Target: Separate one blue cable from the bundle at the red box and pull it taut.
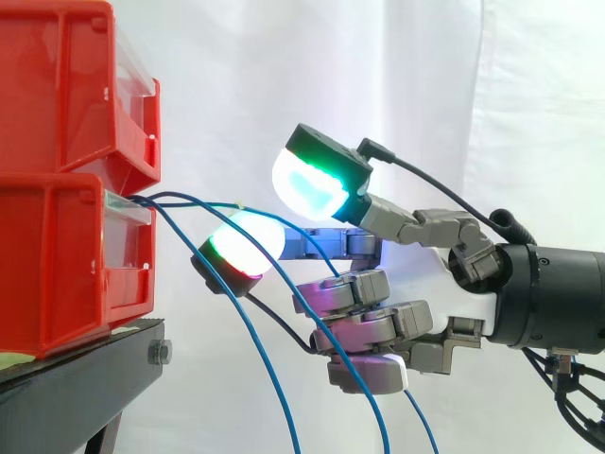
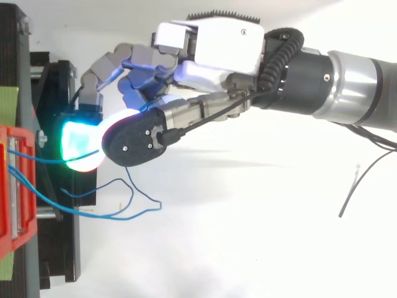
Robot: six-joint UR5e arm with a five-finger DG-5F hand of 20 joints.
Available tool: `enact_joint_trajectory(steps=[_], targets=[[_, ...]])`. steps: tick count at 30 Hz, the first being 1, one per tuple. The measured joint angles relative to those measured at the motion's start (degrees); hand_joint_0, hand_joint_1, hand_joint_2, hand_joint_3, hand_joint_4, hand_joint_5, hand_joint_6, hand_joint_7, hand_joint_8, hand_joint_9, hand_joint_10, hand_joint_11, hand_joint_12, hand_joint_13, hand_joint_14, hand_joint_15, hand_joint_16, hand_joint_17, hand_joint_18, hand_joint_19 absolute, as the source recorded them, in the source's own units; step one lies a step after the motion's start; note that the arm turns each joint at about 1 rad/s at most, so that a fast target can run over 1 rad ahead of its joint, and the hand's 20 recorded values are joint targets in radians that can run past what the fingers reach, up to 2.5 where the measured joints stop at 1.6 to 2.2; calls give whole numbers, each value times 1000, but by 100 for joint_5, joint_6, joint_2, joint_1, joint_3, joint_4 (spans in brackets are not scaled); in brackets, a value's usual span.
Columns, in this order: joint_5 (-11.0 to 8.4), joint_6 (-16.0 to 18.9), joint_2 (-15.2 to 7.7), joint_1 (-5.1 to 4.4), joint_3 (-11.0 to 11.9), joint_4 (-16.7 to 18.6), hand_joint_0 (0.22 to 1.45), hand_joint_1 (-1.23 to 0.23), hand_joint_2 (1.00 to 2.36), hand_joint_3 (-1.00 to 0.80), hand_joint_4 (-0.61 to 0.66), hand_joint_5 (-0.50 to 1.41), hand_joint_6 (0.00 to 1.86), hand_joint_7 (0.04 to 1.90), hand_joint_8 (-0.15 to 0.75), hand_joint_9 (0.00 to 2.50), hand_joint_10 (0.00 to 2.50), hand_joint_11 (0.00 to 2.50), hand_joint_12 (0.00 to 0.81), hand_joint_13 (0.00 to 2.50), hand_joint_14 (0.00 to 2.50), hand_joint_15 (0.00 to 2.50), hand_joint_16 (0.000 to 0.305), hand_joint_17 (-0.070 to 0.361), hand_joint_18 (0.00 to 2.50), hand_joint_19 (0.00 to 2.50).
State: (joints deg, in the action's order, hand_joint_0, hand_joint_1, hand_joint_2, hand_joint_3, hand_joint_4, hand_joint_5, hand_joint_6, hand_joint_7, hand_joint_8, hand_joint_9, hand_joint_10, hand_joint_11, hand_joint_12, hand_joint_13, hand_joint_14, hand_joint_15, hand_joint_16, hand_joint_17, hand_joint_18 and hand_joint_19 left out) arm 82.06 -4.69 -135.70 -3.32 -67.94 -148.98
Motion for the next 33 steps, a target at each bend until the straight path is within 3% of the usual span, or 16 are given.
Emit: enact_joint_trajectory(steps=[5, 10, 19, 22, 26, 33], targets=[[-21, -44, 1, -21, 9, -1, 590, -547, 1000, -500, 50, -194, 891, 751, 264, 646, 2500, 1714, 387, 1015, 2500, 1145, 45, 100, 1368, 1173], [-35, -54, 0, -35, 56, -18, 624, -661, 1014, -344, 28, -190, 905, 766, 230, 653, 2500, 1806, 373, 1013, 2500, 1172, 44, 99, 1391, 1244], [-41, -65, 0, -41, 67, -26, 626, -708, 1021, -218, -85, -177, 911, 804, 178, 655, 2500, 1941, 360, 999, 2500, 1226, 43, 97, 1379, 1318], [-34, -67, 1, -44, 69, -26, 631, -725, 1019, -227, -79, -175, 909, 804, 190, 626, 2500, 1882, 360, 975, 2500, 1197, 42, 95, 1359, 1358], [-21, -74, 1, -50, 69, -26, 604, -647, 1003, -457, -10, -172, 901, 802, 209, 625, 2500, 1776, 362, 964, 2500, 1150, 42, 94, 1342, 1420], [-11, -92, 1, -62, 69, -33, 608, -488, 1001, -483, 17, -170, 899, 801, 208, 627, 2500, 1826, 352, 955, 2500, 1182, 42, 94, 1330, 1411]])
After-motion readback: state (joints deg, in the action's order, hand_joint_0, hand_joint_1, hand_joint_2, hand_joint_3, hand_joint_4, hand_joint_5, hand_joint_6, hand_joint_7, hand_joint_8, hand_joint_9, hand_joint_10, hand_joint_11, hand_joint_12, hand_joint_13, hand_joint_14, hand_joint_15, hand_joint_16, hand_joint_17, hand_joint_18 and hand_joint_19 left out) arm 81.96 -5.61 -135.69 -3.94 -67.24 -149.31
